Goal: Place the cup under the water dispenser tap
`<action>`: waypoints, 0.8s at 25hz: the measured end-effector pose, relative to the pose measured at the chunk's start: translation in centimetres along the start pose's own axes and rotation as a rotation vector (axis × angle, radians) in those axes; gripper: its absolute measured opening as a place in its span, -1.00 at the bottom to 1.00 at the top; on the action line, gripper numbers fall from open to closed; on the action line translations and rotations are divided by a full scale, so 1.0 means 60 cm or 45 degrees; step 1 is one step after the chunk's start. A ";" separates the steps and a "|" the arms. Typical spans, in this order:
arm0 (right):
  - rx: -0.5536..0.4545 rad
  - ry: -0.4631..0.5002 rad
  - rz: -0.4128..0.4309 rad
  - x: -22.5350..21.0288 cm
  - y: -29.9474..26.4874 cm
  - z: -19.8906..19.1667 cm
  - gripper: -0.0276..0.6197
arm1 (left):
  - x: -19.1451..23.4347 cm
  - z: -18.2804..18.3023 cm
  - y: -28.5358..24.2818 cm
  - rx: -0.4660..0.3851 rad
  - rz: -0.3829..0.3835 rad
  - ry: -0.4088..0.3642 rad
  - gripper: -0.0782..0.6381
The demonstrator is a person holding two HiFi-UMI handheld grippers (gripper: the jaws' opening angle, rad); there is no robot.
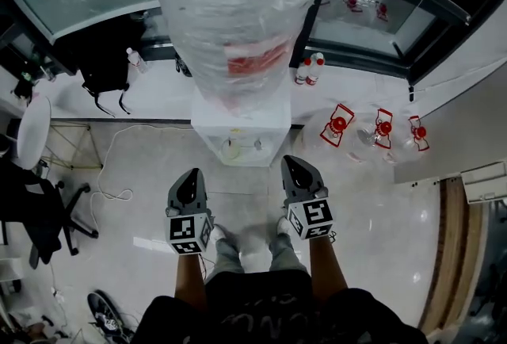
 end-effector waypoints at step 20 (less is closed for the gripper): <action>-0.078 0.060 -0.046 -0.014 0.011 0.104 -0.88 | 0.020 0.130 0.013 -0.158 0.041 -0.023 -0.73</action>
Point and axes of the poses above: the fingertips, and each gripper's own axes: y backward along the fingers, x to its left, z out of its top, the point moved 10 cm from there along y, backward along the fingers, and after that the axes turned 5 degrees about -x, right-handed, at the moved point
